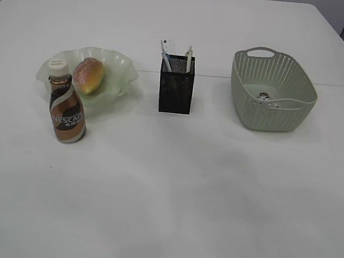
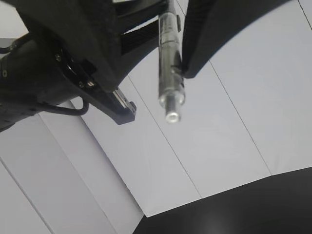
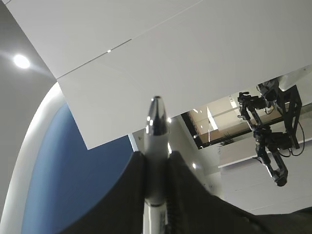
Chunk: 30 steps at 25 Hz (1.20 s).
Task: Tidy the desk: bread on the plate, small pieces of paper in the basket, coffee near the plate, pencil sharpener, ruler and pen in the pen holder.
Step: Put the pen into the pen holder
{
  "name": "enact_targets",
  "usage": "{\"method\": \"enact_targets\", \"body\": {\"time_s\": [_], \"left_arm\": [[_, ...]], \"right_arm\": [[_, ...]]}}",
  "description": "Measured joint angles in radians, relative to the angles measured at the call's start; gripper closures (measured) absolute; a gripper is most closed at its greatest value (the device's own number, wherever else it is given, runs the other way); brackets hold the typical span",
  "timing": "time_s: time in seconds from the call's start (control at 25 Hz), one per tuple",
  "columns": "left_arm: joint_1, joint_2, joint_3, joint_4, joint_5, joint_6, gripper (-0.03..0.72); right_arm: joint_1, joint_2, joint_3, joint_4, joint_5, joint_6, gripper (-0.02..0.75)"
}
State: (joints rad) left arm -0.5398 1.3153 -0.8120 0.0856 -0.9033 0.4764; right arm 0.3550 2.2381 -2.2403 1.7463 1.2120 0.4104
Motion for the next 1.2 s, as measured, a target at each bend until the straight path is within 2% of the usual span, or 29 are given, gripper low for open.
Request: {"method": "enact_targets", "body": {"time_s": [1.04, 1.2], "left_arm": [[0.021, 0.081, -0.008, -0.039, -0.161, 0.035, 0.381], [0.021, 0.113, -0.044, -0.039, -0.167, 0.035, 0.381]], "right_arm": [[-0.002, 0.000, 0.000, 0.000, 0.000, -0.002, 0.646], [-0.002, 0.000, 0.000, 0.000, 0.000, -0.003, 0.646]]}}
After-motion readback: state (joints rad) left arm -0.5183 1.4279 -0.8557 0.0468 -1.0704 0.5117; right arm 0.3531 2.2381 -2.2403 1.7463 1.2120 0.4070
